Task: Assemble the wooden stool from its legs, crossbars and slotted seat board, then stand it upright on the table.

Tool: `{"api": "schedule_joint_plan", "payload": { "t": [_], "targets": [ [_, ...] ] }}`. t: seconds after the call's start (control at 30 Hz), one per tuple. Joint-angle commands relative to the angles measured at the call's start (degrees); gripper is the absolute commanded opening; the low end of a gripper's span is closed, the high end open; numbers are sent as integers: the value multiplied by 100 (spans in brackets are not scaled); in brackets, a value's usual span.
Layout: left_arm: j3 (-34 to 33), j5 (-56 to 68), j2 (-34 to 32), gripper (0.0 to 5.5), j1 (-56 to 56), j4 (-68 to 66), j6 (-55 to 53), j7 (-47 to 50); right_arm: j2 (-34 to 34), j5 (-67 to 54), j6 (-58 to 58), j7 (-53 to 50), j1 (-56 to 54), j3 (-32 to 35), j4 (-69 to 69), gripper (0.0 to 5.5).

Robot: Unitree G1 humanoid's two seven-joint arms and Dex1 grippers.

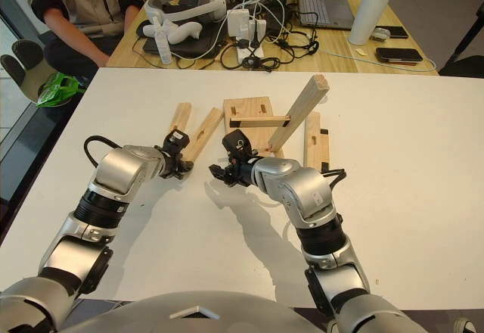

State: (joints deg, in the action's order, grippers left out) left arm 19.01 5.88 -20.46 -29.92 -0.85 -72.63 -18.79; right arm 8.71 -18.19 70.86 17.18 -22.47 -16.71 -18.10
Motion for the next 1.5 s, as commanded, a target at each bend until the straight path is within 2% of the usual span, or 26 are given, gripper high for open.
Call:
{"api": "schedule_joint_plan", "payload": {
  "t": [0.03,0.2,0.33,0.53,0.67,0.73,0.83,0.93,1.07,1.23,1.4,1.5],
  "targets": [
    [-216,-137,-71,215,-118,-45,239,125,4,13,-19,-20,-86,15,-51,340],
    [-923,-428,115,207,-564,-360,1211,801,-13,41,-159,-26,-97,-35,-81,340],
    [-994,-602,124,205,-629,-403,1817,940,-14,80,-354,-21,-115,-85,-73,340],
    [-1038,-670,142,205,-639,-359,1989,921,-39,46,-426,5,-109,-73,-92,340],
    [-1133,-572,-32,205,-295,291,1554,691,-70,-8,-325,-23,-41,25,-192,340],
    [-1373,-271,-495,205,136,1444,717,252,-194,265,-1023,-275,136,-31,-243,340],
    [-1563,-105,-858,205,414,2088,268,-5,-427,426,-1476,-431,-11,-88,-59,340],
    [-1819,-105,-648,205,273,1978,513,186,-897,104,-1568,-336,-335,252,219,340],
    [-2075,-120,-28,205,58,1787,1070,661,-1303,-156,-1551,-363,-454,516,384,340],
    [-2217,-242,514,205,114,1612,1789,1250,-1583,-344,-1477,-305,-503,442,379,340],
    [-2193,-250,587,205,212,1596,1855,1358,-1248,-151,-1753,-90,-835,310,345,340],
    [-2222,-232,575,205,228,1595,1846,1371,-735,625,-2426,-146,-1029,-147,757,340]
  ]
}}
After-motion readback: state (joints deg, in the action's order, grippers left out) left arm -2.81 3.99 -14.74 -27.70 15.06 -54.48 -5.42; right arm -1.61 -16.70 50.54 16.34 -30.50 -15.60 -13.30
